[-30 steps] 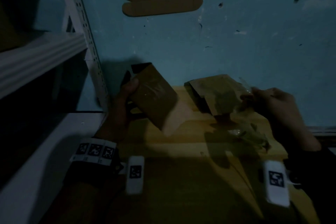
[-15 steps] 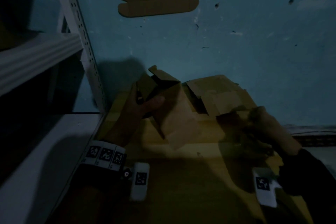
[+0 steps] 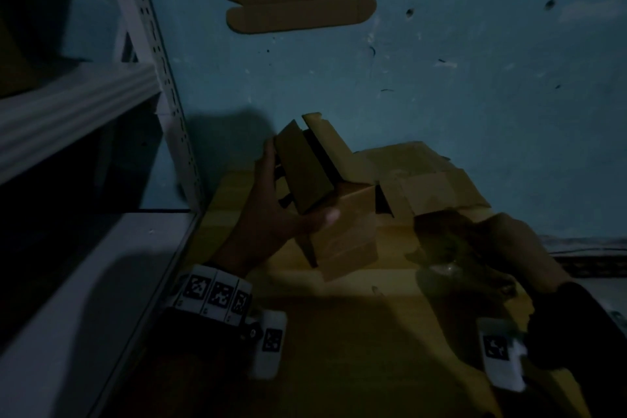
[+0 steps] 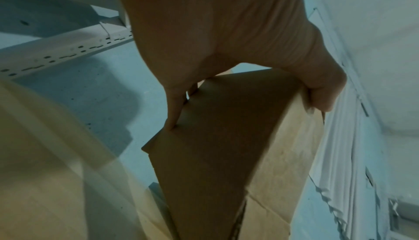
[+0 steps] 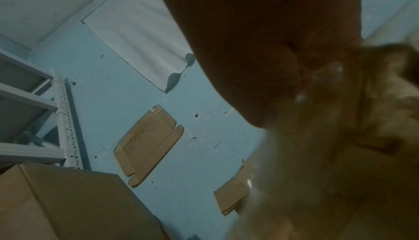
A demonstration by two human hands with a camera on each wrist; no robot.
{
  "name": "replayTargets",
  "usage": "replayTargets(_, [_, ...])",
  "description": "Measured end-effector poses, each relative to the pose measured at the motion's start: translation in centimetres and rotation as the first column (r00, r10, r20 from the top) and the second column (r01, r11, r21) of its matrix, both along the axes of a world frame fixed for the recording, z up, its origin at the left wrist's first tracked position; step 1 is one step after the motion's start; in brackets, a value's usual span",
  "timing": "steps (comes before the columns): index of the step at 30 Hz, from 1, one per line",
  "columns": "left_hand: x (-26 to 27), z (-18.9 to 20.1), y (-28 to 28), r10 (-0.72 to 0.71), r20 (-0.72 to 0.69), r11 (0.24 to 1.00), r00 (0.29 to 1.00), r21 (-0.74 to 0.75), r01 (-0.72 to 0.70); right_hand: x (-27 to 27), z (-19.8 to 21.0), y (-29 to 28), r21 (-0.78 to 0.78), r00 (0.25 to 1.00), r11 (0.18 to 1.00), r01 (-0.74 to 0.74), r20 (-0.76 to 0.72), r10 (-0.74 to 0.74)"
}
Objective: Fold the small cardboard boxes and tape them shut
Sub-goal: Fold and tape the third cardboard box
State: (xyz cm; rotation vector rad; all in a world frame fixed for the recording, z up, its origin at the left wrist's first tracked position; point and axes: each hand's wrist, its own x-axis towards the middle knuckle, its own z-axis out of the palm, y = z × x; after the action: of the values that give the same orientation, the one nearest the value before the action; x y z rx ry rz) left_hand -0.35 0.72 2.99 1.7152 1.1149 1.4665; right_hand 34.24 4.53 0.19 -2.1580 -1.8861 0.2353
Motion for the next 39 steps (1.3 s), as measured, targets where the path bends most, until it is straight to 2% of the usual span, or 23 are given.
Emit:
replayTargets(3, [0.2, 0.0, -0.2, -0.016, -0.012, 1.000, 1.000, -0.009, 0.016, -0.6, 1.1, -0.7, 0.171, 0.985, 0.984, 0.048, -0.171, -0.018])
replayTargets(8, [0.6, 0.1, -0.6, -0.002, -0.050, 1.000, 0.999, 0.011, 0.003, -0.8, 2.8, -1.1, 0.176, 0.944, 0.984, 0.004, -0.325, 0.055])
replayTargets(14, [0.8, 0.1, -0.7, 0.022, -0.120, 1.000, 0.993, 0.014, -0.021, -1.1, 3.0, -1.2, 0.481, 0.982, 0.876, 0.024, -0.176, 0.070])
replayTargets(20, [1.0, 0.4, -0.8, 0.012, -0.156, 1.000, 0.988, 0.027, -0.007, -0.5, 2.0, -0.7, 0.402, 0.988, 0.915, -0.018, -0.136, 0.080])
replayTargets(25, [1.2, 0.7, -1.1, -0.008, -0.146, 0.999, 0.989, 0.039, 0.013, 0.3, 1.7, -1.1, 0.364, 0.984, 0.927, 0.087, -0.174, -0.024])
replayTargets(28, [1.2, 0.9, -1.2, -0.019, -0.142, 0.999, 0.990, 0.033, 0.024, 0.9, 1.6, -1.1, 0.410, 0.998, 0.911, 0.050, -0.046, -0.034])
replayTargets(30, [1.2, 0.8, -1.2, -0.021, -0.142, 0.999, 0.990, 0.029, 0.026, 0.7, 2.1, -1.0, 0.359, 0.995, 0.933, 0.003, -0.093, 0.033])
replayTargets(32, [1.3, 0.7, -1.2, -0.019, -0.144, 0.999, 0.989, 0.023, 0.023, 0.3, 2.8, -0.9, 0.265, 0.975, 0.963, -0.038, -0.201, 0.094])
replayTargets(34, [1.3, 0.5, -1.1, -0.018, -0.139, 1.000, 0.990, 0.015, 0.020, -0.6, 3.4, -1.1, 0.257, 0.943, 0.966, -0.040, -0.311, 0.121])
replayTargets(36, [1.2, 0.5, -1.0, -0.017, -0.138, 1.000, 0.990, 0.007, 0.019, -1.4, 3.7, -1.3, 0.355, 0.934, 0.935, 0.022, -0.340, 0.107])
replayTargets(39, [1.3, 0.6, -1.2, -0.036, -0.133, 0.999, 0.990, -0.007, 0.036, -2.5, 4.2, -1.9, 0.552, 0.969, 0.830, 0.078, -0.238, 0.067])
